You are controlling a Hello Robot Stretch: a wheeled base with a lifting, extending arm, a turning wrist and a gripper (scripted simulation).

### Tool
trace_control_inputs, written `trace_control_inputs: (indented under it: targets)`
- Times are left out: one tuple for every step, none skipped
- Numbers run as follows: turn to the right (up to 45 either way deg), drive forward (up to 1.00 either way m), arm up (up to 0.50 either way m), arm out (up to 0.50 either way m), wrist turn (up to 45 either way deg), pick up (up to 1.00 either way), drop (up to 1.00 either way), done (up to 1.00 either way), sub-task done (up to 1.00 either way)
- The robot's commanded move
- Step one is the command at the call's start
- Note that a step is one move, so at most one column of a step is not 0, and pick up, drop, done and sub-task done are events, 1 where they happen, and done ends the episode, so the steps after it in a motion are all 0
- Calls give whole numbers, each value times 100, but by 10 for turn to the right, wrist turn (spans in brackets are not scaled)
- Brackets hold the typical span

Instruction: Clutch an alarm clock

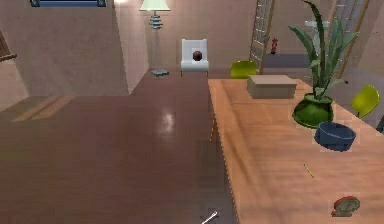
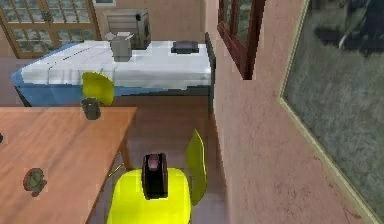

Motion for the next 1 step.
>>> trace_control_inputs:
  targets:
    - [0,0,0,32,0,0,0,0,0]
